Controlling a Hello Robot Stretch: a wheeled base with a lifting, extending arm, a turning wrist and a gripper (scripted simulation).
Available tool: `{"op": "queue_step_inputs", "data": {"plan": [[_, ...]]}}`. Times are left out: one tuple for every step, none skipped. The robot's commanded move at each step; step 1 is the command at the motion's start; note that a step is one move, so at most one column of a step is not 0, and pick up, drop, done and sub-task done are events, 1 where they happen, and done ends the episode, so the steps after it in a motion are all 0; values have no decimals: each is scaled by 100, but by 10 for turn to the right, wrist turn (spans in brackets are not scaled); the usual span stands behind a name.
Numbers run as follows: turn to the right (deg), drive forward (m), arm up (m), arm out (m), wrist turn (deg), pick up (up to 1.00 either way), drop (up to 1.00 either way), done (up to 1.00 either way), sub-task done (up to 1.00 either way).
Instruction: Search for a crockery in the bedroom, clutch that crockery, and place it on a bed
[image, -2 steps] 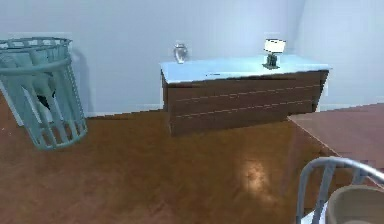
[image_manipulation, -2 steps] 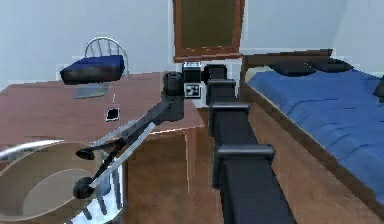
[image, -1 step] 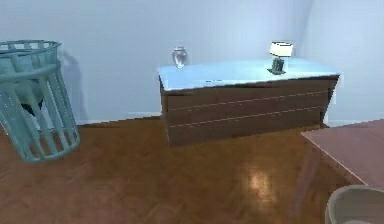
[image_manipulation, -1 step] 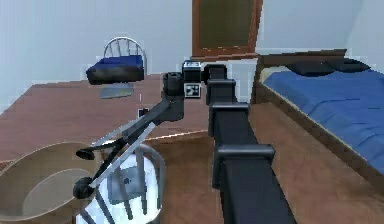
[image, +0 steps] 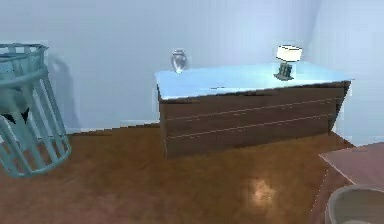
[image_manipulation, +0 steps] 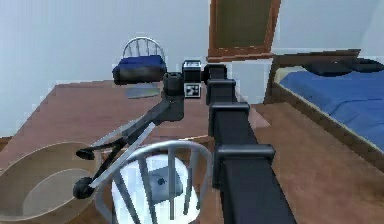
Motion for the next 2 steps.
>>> {"op": "queue_step_inputs", "data": {"plan": [[-450, 0, 0, 0, 0, 0, 0, 0, 0], [-450, 0, 0, 0, 0, 0, 0, 0, 0]]}}
